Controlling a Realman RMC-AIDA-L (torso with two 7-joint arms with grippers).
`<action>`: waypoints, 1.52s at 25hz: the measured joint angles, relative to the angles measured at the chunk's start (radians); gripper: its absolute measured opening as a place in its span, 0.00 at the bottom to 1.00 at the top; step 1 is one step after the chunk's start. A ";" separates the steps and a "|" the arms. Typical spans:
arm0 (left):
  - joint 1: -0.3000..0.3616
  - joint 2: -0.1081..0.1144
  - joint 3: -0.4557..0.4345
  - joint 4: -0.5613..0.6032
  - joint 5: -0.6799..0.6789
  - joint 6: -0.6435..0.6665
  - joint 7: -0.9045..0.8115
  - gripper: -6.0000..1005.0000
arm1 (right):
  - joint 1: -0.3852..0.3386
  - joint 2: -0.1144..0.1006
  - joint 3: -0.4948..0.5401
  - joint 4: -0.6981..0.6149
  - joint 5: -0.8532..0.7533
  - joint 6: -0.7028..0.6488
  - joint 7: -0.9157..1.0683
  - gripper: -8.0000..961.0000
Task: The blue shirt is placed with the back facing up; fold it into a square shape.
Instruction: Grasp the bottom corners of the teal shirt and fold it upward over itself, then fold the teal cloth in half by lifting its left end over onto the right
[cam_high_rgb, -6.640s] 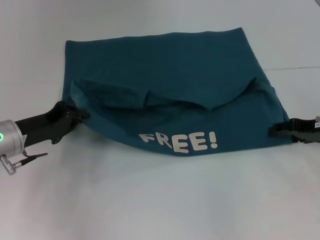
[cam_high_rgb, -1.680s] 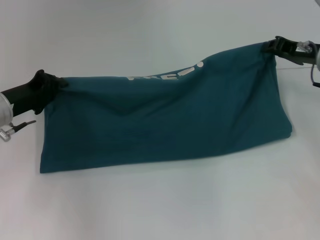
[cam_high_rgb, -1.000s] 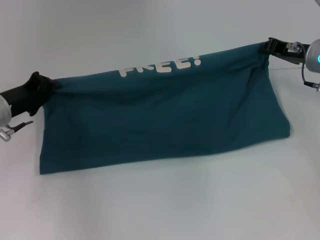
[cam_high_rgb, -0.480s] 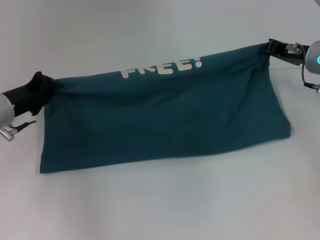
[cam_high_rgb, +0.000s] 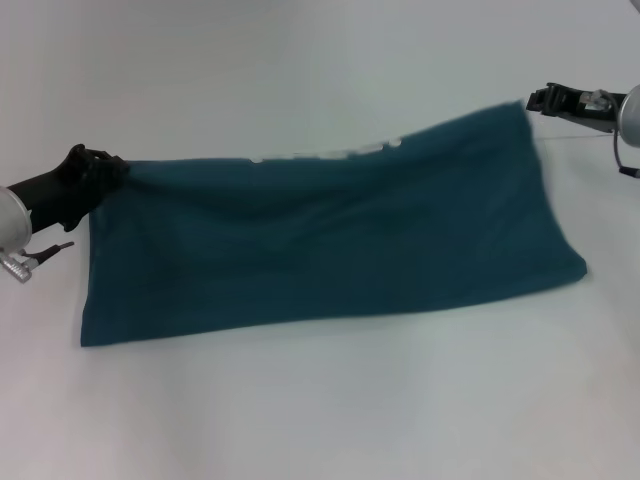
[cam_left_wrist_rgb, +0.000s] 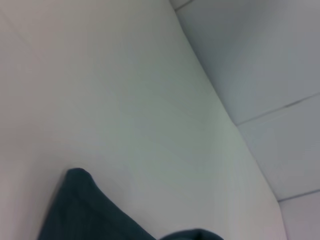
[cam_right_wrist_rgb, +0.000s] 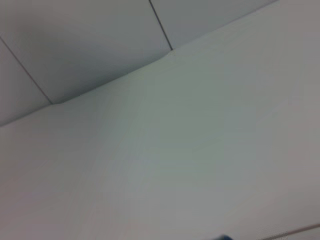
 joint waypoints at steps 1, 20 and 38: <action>0.000 -0.003 -0.001 0.000 -0.001 -0.010 -0.003 0.11 | 0.004 -0.006 0.000 0.004 -0.012 0.002 0.005 0.14; 0.048 -0.012 -0.001 0.027 -0.027 0.077 0.056 0.73 | -0.101 -0.051 0.100 -0.093 0.014 -0.371 0.011 0.75; 0.274 -0.058 -0.033 0.094 -0.049 0.435 0.123 0.71 | -0.516 0.027 0.183 -0.161 0.342 -0.971 -0.205 0.73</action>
